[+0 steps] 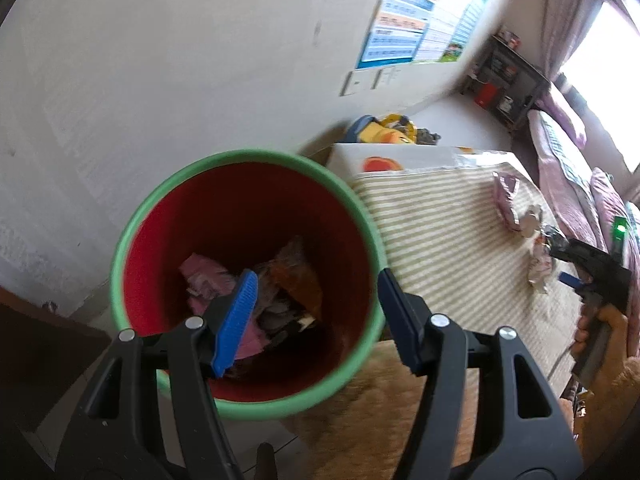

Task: Collect trash
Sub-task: 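Grasp the pink wrapper with the left gripper while the right grasps the pink tubes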

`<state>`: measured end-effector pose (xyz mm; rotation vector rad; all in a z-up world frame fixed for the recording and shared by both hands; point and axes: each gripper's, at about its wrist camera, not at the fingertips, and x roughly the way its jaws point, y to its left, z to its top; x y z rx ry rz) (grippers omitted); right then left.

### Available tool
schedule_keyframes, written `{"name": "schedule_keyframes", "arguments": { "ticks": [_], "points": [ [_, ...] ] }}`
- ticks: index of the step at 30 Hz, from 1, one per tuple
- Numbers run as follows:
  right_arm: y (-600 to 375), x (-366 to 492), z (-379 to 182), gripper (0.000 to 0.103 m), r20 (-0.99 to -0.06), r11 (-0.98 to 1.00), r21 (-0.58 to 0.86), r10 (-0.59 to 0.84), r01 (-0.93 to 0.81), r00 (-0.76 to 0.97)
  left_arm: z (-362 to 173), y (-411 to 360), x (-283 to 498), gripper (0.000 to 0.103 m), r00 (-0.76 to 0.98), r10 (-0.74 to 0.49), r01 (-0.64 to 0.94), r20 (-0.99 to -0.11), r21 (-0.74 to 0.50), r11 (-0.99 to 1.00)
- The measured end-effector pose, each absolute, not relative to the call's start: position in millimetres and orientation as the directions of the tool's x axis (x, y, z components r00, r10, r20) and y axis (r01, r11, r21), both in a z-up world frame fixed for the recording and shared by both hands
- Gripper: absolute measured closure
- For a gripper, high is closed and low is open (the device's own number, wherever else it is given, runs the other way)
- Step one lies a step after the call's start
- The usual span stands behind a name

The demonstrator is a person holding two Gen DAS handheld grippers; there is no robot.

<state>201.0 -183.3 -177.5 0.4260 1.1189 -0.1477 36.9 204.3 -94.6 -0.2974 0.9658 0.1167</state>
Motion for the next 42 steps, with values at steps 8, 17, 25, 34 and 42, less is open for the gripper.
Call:
{"name": "schedule_keyframes", "arguments": {
  "ticks": [8, 17, 25, 34, 42],
  "points": [
    [-194.2, 168.7, -169.1, 0.075, -0.857, 0.908, 0.336, 0.184, 0.250, 0.482, -75.1, 119.4, 86.4, 0.043, 0.600, -0.125, -0.074, -0.790, -0.210, 0.975],
    [-200.6, 35.4, -161.1, 0.074, -0.812, 0.912, 0.360, 0.204, 0.194, 0.547, -93.2, -5.3, 194.1, 0.044, 0.584, -0.224, 0.089, -0.780, -0.213, 0.973],
    [-210.4, 27.3, -166.6, 0.073, -0.786, 0.900, 0.399, 0.238, 0.175, 0.570, -152.9, -68.5, 257.0, 0.046, 0.451, -0.167, 0.074, -0.877, -0.150, 0.986],
    [-216.7, 25.0, -173.9, 0.071, -0.782, 0.887, 0.428, 0.265, 0.176, 0.565, -172.3, -85.3, 270.3, 0.075, 0.394, -0.098, 0.089, -0.914, -0.068, 0.994],
    [-215.6, 24.1, -175.0, 0.071, -0.778, 0.887, 0.429, 0.267, 0.171, 0.568, -163.6, -59.9, 246.9, 0.088, 0.391, -0.106, 0.070, -0.914, -0.086, 0.994]
  ]
}}
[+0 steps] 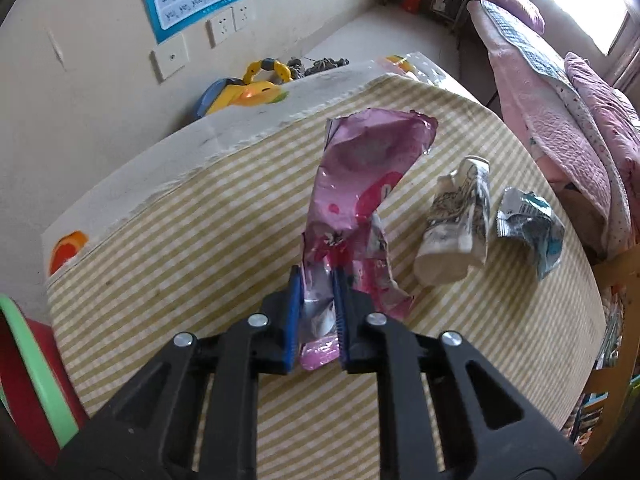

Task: Collect trash
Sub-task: 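Grasp the pink wrapper with the left gripper while the right grasps the pink tubes, then carry the pink wrapper and pink tubes over the red bucket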

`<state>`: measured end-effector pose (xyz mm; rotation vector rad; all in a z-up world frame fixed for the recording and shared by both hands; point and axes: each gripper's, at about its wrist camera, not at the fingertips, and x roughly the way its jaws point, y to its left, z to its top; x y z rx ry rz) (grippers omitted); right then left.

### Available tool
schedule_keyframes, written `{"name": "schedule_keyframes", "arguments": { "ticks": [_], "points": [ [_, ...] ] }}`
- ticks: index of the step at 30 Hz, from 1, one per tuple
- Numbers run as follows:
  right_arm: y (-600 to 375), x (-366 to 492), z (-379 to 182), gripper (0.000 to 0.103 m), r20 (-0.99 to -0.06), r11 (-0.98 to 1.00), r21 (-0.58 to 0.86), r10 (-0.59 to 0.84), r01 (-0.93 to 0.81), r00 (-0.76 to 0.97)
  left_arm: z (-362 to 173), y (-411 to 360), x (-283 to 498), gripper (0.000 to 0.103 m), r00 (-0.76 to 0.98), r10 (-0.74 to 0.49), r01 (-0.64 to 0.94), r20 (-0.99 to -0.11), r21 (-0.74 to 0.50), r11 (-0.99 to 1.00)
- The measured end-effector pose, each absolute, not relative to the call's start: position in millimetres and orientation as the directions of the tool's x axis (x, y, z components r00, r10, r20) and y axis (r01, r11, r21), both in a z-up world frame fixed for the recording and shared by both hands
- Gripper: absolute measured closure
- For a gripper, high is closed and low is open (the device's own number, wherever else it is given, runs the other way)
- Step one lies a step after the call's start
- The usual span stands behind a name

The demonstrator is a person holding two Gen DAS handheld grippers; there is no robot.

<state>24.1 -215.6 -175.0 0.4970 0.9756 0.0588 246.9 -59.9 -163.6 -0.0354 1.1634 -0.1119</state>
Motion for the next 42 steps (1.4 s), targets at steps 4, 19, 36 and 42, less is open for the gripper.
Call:
{"name": "schedule_keyframes", "arguments": {
  "ticks": [4, 19, 36, 42],
  "points": [
    [-215.3, 25.4, -176.8, 0.071, -0.782, 0.888, 0.428, 0.268, 0.171, 0.563, -152.4, -44.5, 223.7, 0.088, 0.403, -0.115, 0.086, -0.908, -0.087, 0.992],
    [-214.0, 28.7, -180.0, 0.071, -0.792, 0.898, 0.405, 0.249, 0.173, 0.558, -158.1, -35.1, 133.0, 0.088, 0.329, -0.100, 0.231, -0.939, -0.023, 0.973],
    [-213.8, 29.4, -180.1, 0.071, -0.796, 0.906, 0.389, 0.239, 0.168, 0.557, -161.8, -74.1, 152.5, 0.070, 0.380, -0.065, 0.297, -0.923, 0.055, 0.953],
    [-214.6, 28.3, -180.3, 0.071, -0.796, 0.907, 0.387, 0.236, 0.169, 0.557, -159.3, -64.6, 150.3, 0.083, 0.394, -0.055, 0.279, -0.918, 0.062, 0.958]
  ]
}}
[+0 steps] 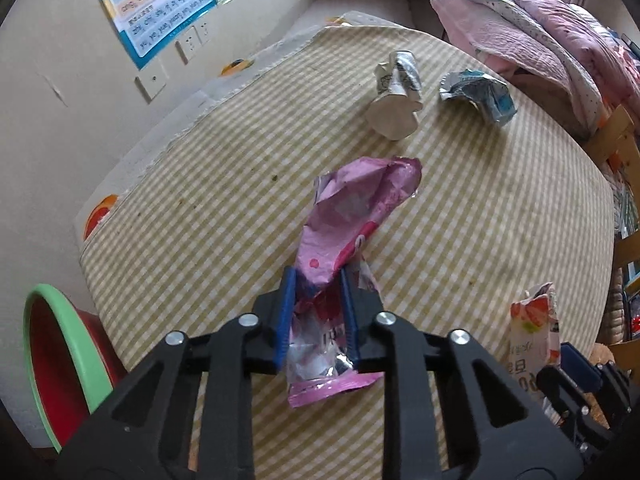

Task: Collect trash
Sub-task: 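Carry the pink wrapper and pink tubes over the red bucket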

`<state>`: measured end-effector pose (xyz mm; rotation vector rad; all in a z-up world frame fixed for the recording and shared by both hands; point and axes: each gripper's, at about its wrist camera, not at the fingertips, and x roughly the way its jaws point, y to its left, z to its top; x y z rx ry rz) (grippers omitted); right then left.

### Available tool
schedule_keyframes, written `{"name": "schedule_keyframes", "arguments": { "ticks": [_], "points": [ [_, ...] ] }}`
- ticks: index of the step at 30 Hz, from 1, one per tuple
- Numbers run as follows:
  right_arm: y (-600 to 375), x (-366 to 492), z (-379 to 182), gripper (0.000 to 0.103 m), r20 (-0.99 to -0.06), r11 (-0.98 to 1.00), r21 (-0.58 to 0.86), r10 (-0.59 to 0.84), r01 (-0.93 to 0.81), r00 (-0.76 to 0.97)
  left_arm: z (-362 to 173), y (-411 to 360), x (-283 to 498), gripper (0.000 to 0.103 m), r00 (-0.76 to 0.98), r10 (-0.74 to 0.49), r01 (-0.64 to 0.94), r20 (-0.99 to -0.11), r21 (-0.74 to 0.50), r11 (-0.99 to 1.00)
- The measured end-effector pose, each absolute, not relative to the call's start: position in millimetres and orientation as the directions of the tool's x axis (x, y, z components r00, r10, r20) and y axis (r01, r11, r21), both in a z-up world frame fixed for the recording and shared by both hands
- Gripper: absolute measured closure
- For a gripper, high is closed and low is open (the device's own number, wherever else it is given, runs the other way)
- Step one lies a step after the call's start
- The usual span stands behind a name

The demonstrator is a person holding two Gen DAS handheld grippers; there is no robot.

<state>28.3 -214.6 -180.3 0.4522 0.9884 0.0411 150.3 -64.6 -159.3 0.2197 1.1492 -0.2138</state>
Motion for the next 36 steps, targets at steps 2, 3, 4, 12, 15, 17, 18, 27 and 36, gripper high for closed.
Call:
{"name": "schedule_keyframes", "arguments": {
  "ticks": [2, 3, 4, 12, 15, 17, 18, 27, 36],
  "points": [
    [-214.0, 28.2, -180.1, 0.071, -0.797, 0.908, 0.383, 0.232, 0.170, 0.558, -156.1, -59.6, 147.2, 0.091, 0.398, -0.060, 0.260, -0.915, 0.050, 0.964],
    [-213.9, 28.3, -180.1, 0.071, -0.798, 0.909, 0.380, 0.229, 0.170, 0.558, -152.8, -57.4, 144.1, 0.092, 0.402, -0.066, 0.254, -0.913, 0.042, 0.966],
    [-213.4, 28.2, -180.1, 0.071, -0.799, 0.911, 0.376, 0.227, 0.169, 0.557, -149.2, -55.9, 140.9, 0.092, 0.409, -0.073, 0.251, -0.909, 0.035, 0.967],
    [-208.6, 27.0, -178.1, 0.071, -0.809, 0.925, 0.342, 0.200, 0.166, 0.554, -119.1, -42.8, 112.1, 0.092, 0.464, -0.138, 0.244, -0.875, -0.023, 0.969],
    [-205.4, 25.5, -173.1, 0.072, -0.808, 0.931, 0.329, 0.189, 0.161, 0.558, -113.3, -34.4, 101.4, 0.092, 0.460, -0.167, 0.225, -0.872, -0.068, 0.972],
    [-203.4, 23.9, -168.4, 0.073, -0.805, 0.934, 0.320, 0.181, 0.157, 0.565, -109.2, -28.5, 94.3, 0.092, 0.463, -0.177, 0.214, -0.869, -0.084, 0.973],
    [-202.1, 23.4, -166.4, 0.073, -0.803, 0.936, 0.317, 0.178, 0.154, 0.569, -106.4, -25.2, 89.8, 0.092, 0.468, -0.181, 0.209, -0.865, -0.091, 0.974],
    [-187.8, 16.5, -142.8, 0.076, -0.786, 0.951, 0.282, 0.156, 0.123, 0.598, -84.3, -8.5, 63.7, 0.092, 0.525, -0.191, 0.209, -0.829, -0.092, 0.974],
    [-175.4, 9.7, -113.4, 0.077, -0.775, 0.962, 0.247, 0.127, 0.112, 0.619, -69.6, 7.0, 50.7, 0.092, 0.566, -0.191, 0.193, -0.802, -0.096, 0.976]
  ]
}}
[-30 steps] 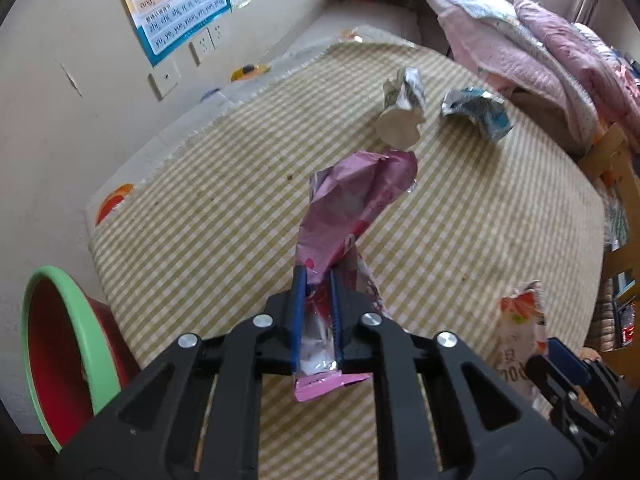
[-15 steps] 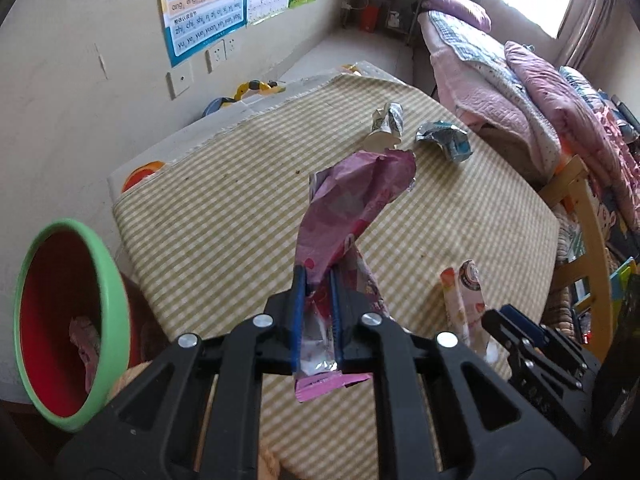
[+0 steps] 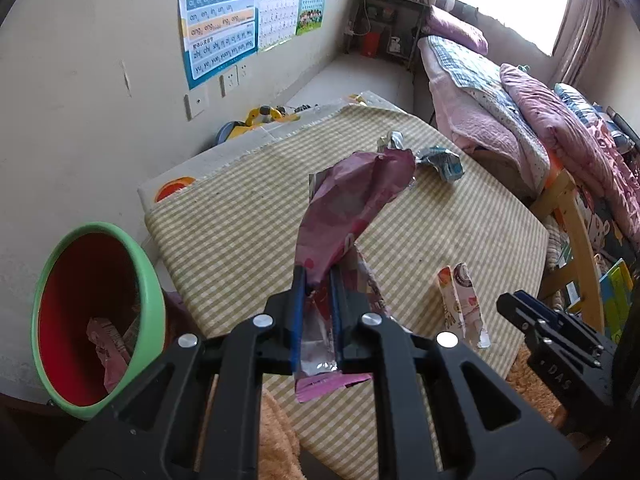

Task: Collect trash
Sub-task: 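Carry the pink wrapper and pink tubes over the red bucket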

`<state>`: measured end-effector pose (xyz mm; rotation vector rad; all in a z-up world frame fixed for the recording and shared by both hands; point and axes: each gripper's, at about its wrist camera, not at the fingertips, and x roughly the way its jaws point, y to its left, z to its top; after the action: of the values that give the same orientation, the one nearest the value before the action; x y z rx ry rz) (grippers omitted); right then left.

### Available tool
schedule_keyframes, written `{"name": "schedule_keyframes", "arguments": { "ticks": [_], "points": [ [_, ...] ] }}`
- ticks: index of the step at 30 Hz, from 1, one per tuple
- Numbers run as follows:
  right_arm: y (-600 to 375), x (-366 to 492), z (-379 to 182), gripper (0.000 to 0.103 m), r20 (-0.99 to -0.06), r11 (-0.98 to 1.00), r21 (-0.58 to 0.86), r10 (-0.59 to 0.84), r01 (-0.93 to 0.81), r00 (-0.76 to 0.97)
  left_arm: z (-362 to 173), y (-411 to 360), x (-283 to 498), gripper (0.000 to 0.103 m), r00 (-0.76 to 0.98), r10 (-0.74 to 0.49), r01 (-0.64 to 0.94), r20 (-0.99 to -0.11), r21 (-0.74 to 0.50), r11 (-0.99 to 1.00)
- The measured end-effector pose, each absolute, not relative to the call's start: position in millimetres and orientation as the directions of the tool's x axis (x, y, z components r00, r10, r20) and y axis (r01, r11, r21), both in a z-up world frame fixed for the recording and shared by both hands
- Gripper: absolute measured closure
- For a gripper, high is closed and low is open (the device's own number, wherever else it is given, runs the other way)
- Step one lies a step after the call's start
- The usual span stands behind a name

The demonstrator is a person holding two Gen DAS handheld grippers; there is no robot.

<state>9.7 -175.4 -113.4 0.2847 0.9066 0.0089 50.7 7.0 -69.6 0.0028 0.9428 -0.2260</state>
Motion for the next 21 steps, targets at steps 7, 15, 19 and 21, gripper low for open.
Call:
{"name": "schedule_keyframes", "arguments": {
  "ticks": [7, 15, 19, 21],
  "points": [
    [-144.8, 12.5, -84.0, 0.077, -0.760, 0.985, 0.166, 0.093, 0.054, 0.643, -60.5, 18.5, 41.6, 0.092, 0.599, -0.185, 0.196, -0.779, -0.082, 0.977],
    [-115.8, 17.8, -60.2, 0.077, -0.741, 0.992, 0.122, 0.097, -0.008, 0.665, -53.3, 49.8, 36.2, 0.092, 0.615, -0.189, 0.153, -0.766, -0.119, 0.981],
    [-95.1, 21.7, -53.3, 0.077, -0.737, 0.994, 0.100, 0.111, -0.055, 0.666, -50.0, 67.7, 31.0, 0.092, 0.631, -0.172, 0.127, -0.757, -0.119, 0.985],
    [-85.4, 23.9, -50.8, 0.077, -0.738, 0.991, 0.106, 0.136, -0.085, 0.661, -49.3, 79.6, 30.5, 0.092, 0.637, -0.162, 0.108, -0.754, -0.122, 0.987]
  ]
}}
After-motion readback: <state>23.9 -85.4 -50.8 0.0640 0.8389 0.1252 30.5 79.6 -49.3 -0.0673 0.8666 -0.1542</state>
